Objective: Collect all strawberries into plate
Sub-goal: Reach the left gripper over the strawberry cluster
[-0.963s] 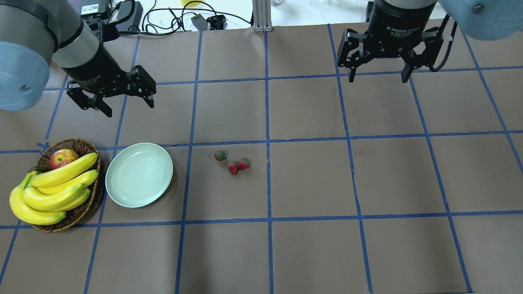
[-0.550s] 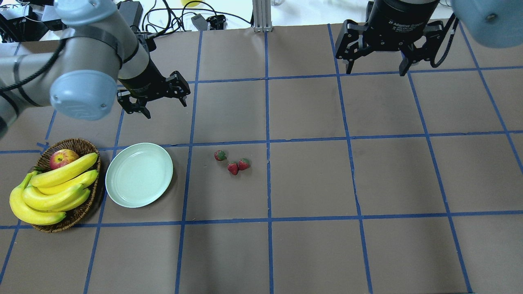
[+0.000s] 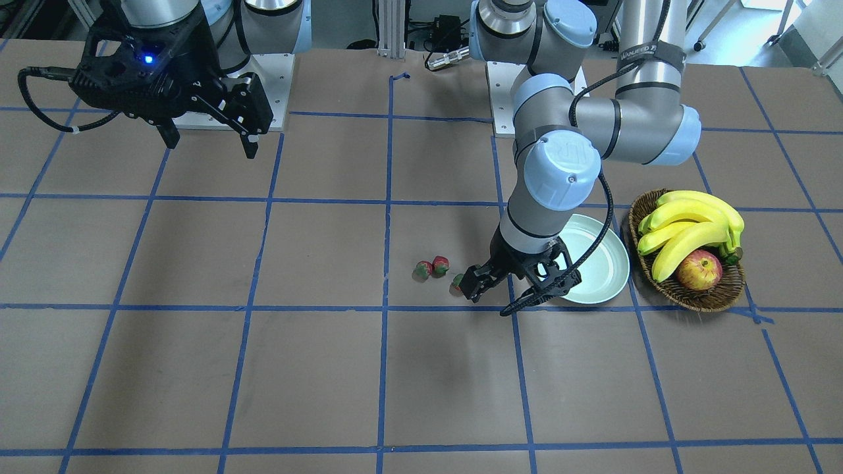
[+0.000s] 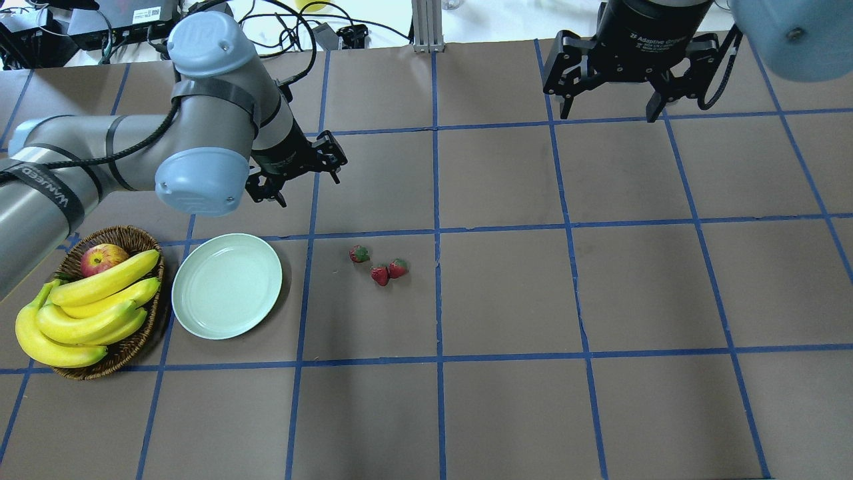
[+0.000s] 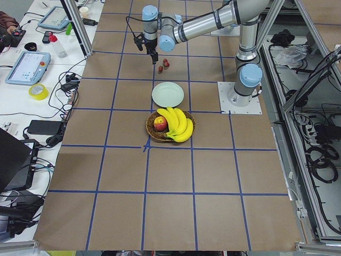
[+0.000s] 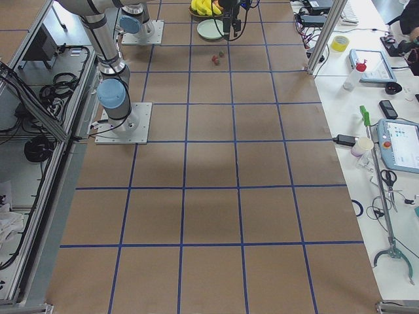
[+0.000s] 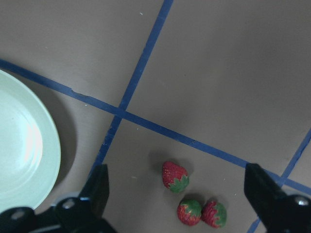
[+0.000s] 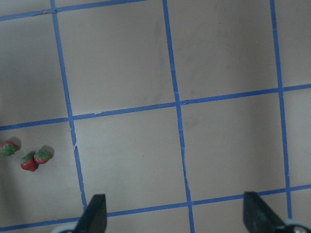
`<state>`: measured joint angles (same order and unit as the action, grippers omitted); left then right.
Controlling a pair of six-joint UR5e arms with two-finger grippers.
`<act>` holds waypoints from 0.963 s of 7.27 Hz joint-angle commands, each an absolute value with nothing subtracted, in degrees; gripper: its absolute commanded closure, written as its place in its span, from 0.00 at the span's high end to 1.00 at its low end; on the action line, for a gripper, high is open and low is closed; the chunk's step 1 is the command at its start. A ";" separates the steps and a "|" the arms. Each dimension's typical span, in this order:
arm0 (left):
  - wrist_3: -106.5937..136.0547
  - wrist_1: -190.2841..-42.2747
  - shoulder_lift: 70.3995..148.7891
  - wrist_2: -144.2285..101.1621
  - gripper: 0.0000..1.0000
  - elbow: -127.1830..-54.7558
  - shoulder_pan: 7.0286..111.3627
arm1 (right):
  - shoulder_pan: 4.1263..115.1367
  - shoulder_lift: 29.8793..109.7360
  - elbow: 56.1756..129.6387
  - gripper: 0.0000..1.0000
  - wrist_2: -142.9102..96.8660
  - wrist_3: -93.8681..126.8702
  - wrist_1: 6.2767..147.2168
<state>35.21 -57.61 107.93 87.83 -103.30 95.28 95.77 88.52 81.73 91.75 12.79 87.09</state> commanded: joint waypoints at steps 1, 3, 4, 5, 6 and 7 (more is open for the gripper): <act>40.33 -56.60 110.47 87.72 1.00 -104.41 95.71 | 95.97 88.51 81.74 1.00 91.76 11.53 87.10; 41.31 -55.91 112.31 87.89 1.00 -104.50 97.90 | 96.06 88.51 81.83 1.00 91.76 11.43 87.19; 43.05 -54.25 113.54 87.80 1.00 -104.59 98.08 | 96.15 88.42 81.74 1.00 91.67 11.43 87.19; 43.76 -52.31 115.21 87.80 1.00 -104.59 98.09 | 96.15 88.42 81.74 1.00 91.67 11.43 87.19; 43.94 -52.03 116.53 87.80 1.00 -104.59 98.09 | 96.15 88.42 81.74 1.00 91.58 11.43 87.54; 44.03 -52.03 116.54 87.72 1.00 -104.59 98.26 | 96.24 88.42 81.74 1.00 91.50 11.60 87.37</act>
